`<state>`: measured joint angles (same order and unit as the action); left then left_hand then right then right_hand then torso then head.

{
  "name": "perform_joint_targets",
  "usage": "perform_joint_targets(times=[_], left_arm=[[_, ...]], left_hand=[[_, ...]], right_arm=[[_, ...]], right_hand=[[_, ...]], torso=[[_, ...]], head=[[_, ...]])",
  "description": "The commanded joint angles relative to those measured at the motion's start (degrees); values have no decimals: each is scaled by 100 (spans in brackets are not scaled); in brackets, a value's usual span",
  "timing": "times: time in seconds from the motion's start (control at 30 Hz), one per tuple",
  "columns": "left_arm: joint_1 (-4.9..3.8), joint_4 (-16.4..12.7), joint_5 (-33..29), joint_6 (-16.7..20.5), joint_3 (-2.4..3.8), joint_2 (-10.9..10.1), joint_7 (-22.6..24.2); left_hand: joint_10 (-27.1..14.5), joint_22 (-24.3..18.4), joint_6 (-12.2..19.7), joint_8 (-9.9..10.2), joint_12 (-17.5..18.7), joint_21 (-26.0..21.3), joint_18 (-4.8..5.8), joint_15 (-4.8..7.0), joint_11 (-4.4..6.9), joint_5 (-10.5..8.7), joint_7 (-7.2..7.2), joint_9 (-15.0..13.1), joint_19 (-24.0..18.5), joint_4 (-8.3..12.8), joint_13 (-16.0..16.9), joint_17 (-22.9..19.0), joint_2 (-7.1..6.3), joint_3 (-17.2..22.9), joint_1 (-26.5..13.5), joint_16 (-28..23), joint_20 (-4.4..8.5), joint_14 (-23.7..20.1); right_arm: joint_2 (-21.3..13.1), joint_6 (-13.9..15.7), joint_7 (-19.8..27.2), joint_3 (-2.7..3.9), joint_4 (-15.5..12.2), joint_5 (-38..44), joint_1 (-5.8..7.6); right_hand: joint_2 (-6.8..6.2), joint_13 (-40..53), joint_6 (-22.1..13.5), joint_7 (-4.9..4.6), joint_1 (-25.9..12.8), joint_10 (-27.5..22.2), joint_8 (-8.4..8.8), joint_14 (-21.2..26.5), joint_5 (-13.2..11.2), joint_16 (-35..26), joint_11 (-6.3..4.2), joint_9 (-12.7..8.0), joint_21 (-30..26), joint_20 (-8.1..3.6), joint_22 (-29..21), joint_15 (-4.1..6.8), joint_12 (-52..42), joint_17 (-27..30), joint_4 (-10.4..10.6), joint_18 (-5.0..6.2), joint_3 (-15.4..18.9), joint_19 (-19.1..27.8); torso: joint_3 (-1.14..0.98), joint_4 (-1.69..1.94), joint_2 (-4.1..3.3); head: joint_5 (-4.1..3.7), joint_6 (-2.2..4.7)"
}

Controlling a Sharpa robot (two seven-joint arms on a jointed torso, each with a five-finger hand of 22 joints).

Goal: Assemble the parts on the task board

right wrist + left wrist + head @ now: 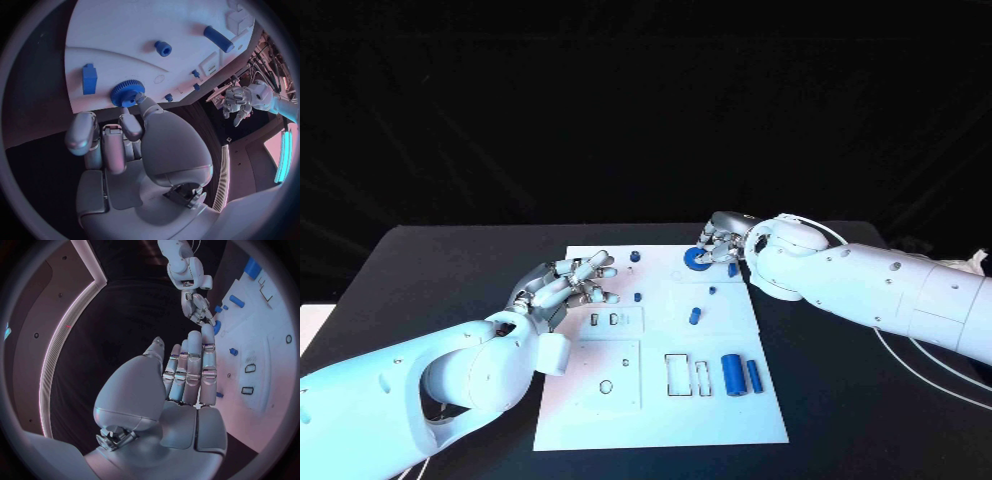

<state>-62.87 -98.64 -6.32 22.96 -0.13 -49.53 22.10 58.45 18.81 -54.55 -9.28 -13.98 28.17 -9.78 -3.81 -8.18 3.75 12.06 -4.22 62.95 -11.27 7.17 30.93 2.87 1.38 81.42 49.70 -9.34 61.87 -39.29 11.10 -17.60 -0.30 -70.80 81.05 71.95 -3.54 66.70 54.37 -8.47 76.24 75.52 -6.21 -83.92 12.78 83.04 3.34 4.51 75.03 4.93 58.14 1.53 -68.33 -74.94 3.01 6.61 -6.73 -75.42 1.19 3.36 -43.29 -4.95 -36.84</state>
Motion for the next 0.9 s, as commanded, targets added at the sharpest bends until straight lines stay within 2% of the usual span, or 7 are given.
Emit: perform_joint_targets(times=[0.03, 0.67, 0.8, 0.9], left_arm=[[-5, -5, -6, -120, 4, 8, 4], [-5, -5, 47, -215, 4, 2, -108], [-5, 4, 60, -266, 4, 0, -167], [-5, 10, 63, -294, 4, -4, -206]], left_hand=[[-42, 6, 44, -25, -39, 26, -7, -2, 17, 32, -14, 0, -49, 28, 8, 8, 40, 17, 27, 23, 4, -30], [-83, 36, 76, -22, -33, 44, -5, -11, 6, 31, -3, 4, -87, 49, 4, 3, 36, 28, 38, 24, -1, -63], [-104, 48, 92, -19, -29, 49, -3, -18, -1, 30, 3, 6, -105, 46, 1, 0, 37, 27, 28, 22, -5, -78], [-119, 56, 104, -18, -27, 53, -1, -23, -7, 29, 7, 7, -120, 40, 0, -4, 38, 24, 13, 20, -9, -90]], right_arm=[[3, -289, 43, -17, -1, 95, -29], [44, -391, 38, -22, 69, 57, -38], [51, -391, 28, -23, 81, 56, -39], [53, -394, 29, -23, 81, 56, -39]], right_hand=[[65, 22, 55, -1, -6, 32, -44, -381, 9, 40, 0, 9, 33, -4, 16, -44, -33, -131, 27, -60, 5, -50], [-2, -64, -34, -8, -88, -86, -31, -406, -24, 141, 11, -16, 73, 0, 81, -52, 84, -319, 100, -72, 109, -61], [19, -56, -62, -16, -72, -109, -37, -405, 131, 155, 18, -21, 83, 8, 92, -61, 98, -339, 124, -73, 115, -55], [20, -55, -62, -16, -71, -109, -38, -404, 140, 156, 18, -21, 84, 9, 93, -61, 98, -340, 125, -73, 115, -55]], torso=[[4, -7, 0], [4, 3, -1], [2, 4, -4], [2, 2, -2]], head=[[-1, -8], [-22, -25], [-11, -36], [-10, -41]])
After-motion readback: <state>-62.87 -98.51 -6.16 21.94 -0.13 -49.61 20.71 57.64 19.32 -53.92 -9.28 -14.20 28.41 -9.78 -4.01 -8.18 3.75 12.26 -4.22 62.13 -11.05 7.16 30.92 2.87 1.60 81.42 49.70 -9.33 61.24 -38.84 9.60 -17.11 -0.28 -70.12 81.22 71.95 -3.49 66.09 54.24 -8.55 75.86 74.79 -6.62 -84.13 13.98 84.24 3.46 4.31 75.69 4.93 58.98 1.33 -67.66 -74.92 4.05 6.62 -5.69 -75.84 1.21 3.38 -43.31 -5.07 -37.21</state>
